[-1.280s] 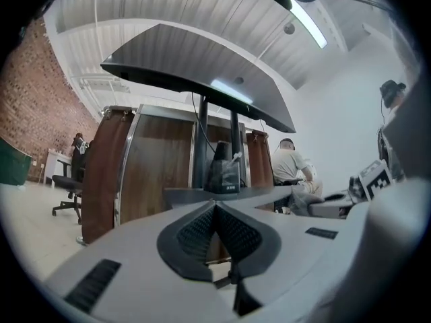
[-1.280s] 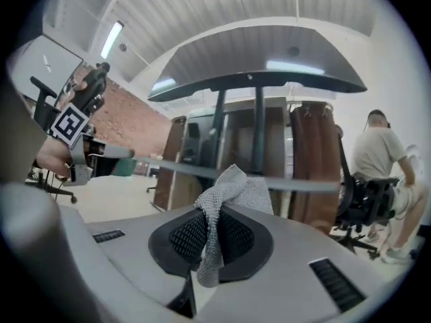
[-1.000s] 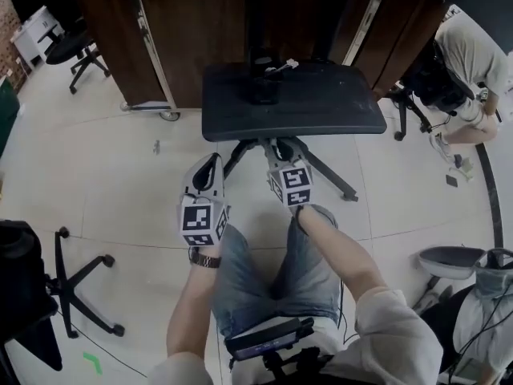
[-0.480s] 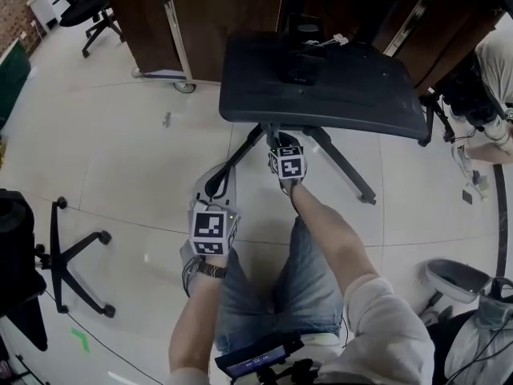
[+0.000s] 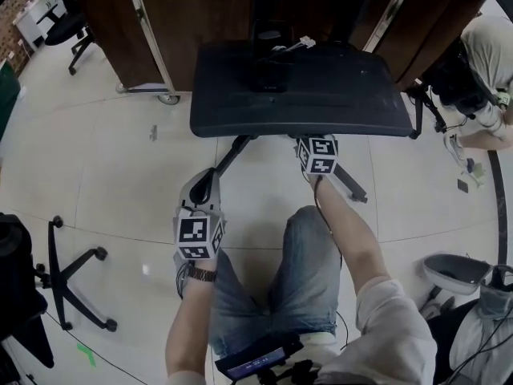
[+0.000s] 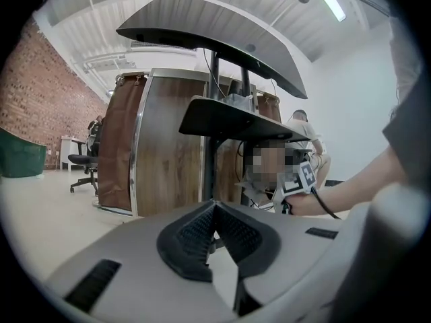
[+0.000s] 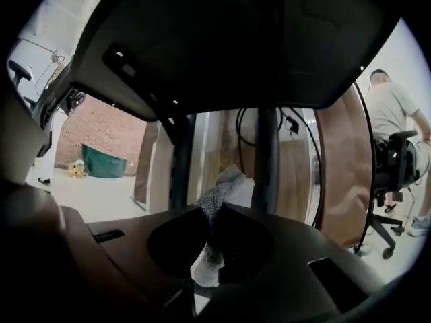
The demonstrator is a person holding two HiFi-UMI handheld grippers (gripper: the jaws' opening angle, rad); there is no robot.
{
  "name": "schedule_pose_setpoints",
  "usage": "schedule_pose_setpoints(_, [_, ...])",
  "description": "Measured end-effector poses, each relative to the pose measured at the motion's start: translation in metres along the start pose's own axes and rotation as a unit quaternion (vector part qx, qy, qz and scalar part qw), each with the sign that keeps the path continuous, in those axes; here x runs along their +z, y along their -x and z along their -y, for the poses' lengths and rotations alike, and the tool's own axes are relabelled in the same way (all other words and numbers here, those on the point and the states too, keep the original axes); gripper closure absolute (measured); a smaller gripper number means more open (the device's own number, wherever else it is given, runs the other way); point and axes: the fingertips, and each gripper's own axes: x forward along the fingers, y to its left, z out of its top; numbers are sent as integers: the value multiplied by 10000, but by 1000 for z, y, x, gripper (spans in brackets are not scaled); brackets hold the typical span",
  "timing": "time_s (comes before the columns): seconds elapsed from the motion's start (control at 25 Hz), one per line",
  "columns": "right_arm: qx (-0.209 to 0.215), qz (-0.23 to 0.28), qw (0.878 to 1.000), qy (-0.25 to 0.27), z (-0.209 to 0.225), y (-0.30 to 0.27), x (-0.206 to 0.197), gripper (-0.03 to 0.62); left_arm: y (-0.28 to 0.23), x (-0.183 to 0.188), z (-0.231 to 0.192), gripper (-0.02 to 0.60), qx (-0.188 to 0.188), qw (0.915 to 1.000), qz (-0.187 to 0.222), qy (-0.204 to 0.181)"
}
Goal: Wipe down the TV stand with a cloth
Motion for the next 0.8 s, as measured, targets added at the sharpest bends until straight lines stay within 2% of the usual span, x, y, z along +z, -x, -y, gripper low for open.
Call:
schedule_pose_setpoints(0.08, [-203,-51,9998,51,29,-10,1,571,-10,3,5,560,-45,10000,10,-22])
schedule_pose_setpoints(0.12, [-270,-234,9994,42,40,-14,-13,571,-14,4,10,560,-91,10000,14,-30])
schedule_pose_setpoints(0.2, [-315,-825,9961,-24,52,-15,-63,571,-21,3,18,560,-175,9998,-8,-67])
schedule_pose_setpoints(0.32, [-300,-1800,9828,-279,49,2,-155,571,-27,-7,19,558,-195,9997,-121,-125])
schedule_pose_setpoints(0.44, [-74,-2348,9711,-423,30,21,-213,570,-25,-12,11,558,-112,9997,-168,-104])
schedule_pose_setpoints(0.52, [305,-2380,9702,-348,6,20,-219,570,-18,-13,2,558,9,9999,-136,-67])
schedule_pose_setpoints(0.68, [1136,-1979,9736,-23,-65,-7,-184,570,3,-12,-19,560,318,9994,-114,57])
schedule_pose_setpoints(0.8, [1519,-1913,9697,-66,-122,-27,-173,570,21,-12,-36,558,534,9985,-74,97])
